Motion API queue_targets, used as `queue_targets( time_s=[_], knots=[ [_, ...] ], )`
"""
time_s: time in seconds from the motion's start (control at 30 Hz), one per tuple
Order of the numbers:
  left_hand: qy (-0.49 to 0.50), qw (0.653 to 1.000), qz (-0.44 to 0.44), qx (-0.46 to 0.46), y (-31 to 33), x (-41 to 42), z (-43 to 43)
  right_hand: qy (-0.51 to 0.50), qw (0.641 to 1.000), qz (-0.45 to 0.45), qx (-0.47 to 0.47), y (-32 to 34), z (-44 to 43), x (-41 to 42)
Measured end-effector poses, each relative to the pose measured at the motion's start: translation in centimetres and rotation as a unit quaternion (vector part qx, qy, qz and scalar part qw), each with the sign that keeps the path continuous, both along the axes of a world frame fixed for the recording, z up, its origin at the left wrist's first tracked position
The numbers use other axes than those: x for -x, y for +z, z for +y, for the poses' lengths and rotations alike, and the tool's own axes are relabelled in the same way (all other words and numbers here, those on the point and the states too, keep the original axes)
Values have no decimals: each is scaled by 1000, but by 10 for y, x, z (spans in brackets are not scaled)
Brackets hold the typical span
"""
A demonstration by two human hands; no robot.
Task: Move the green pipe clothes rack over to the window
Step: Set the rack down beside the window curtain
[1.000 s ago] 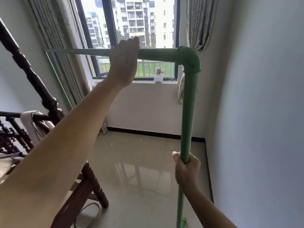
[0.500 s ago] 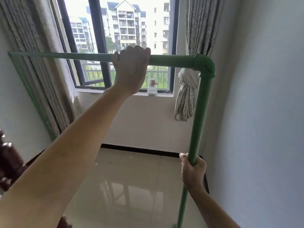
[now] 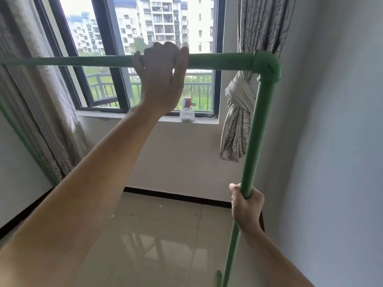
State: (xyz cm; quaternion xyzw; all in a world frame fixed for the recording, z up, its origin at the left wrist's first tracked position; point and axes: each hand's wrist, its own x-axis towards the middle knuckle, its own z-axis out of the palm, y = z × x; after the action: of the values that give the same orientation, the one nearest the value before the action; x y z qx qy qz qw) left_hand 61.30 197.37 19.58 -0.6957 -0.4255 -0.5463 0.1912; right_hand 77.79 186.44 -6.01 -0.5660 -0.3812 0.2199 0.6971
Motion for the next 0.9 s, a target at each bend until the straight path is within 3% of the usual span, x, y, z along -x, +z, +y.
queue_targets(
  time_s=[0.3,0.53,0.7,0.9],
  knots=[
    [43,999,11,16,1,-94,126,18,1000,-6,16,8,135,-108],
    [46,998,-15,-33,-7,-149,223,21,1000,11,11,0,230,-158],
    [42,995,-31,-89,0,-185,299,-34,999,-6,-2,11,306,-196],
    [41,995,0,-87,-1,-219,383,-97,994,-37,35,12,395,-236]
  ],
)
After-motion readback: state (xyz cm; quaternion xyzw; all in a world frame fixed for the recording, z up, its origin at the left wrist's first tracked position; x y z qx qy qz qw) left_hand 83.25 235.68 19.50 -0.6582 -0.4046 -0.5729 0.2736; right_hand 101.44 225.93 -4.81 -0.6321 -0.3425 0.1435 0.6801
